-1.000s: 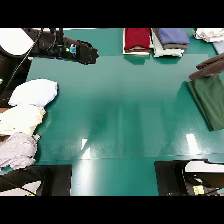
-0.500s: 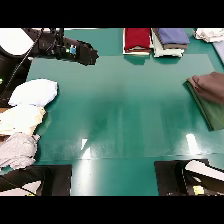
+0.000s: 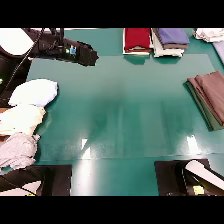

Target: Fold the shirts.

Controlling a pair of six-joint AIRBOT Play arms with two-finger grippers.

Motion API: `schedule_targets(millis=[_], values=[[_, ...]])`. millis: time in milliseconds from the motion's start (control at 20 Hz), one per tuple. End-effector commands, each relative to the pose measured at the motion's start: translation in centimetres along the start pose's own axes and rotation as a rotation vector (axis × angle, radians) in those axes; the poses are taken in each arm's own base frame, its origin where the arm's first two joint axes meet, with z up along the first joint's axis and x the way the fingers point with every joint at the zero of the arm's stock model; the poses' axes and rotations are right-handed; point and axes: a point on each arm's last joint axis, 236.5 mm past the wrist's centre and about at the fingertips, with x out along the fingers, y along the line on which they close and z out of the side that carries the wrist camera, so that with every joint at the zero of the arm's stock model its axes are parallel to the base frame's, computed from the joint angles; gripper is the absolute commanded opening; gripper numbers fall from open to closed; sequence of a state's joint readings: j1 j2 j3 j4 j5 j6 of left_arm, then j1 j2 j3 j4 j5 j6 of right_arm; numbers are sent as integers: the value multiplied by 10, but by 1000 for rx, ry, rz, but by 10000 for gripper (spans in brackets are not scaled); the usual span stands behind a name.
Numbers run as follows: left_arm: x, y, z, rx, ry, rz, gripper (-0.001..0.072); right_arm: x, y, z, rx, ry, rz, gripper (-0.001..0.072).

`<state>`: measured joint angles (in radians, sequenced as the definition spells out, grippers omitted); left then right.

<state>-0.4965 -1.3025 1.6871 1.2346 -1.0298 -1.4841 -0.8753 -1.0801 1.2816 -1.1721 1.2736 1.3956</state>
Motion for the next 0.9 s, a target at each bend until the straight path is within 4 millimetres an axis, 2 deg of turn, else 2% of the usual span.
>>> schedule_targets(millis=[0, 150, 300, 400, 450, 500, 600, 850], values=[[0, 0, -1, 1, 4, 0, 25, -13, 122, -6, -140, -33, 272, 537], [0, 0, 0, 0, -1, -1, 25, -28, 225, -60, -372, 32, 451, 535], [0, 0, 0, 0, -1, -1, 25, -48, 296, -116, -552, 81, 600, 511], [0, 0, 0, 0, -1, -1, 25, -62, 327, -151, -642, 114, 677, 347], [0, 0, 0, 0, -1, -1, 25, -68, 338, -166, -677, 131, 706, 204], [0, 0, 0, 0, -1, 0, 25, -73, 345, -179, -712, 147, 728, 15], [0, 0, 0, 0, -1, 0, 25, -74, 348, -192, -777, 152, 716, 14], [0, 0, 0, 0, -1, 0, 25, -74, 348, -199, -803, 163, 709, 15]])
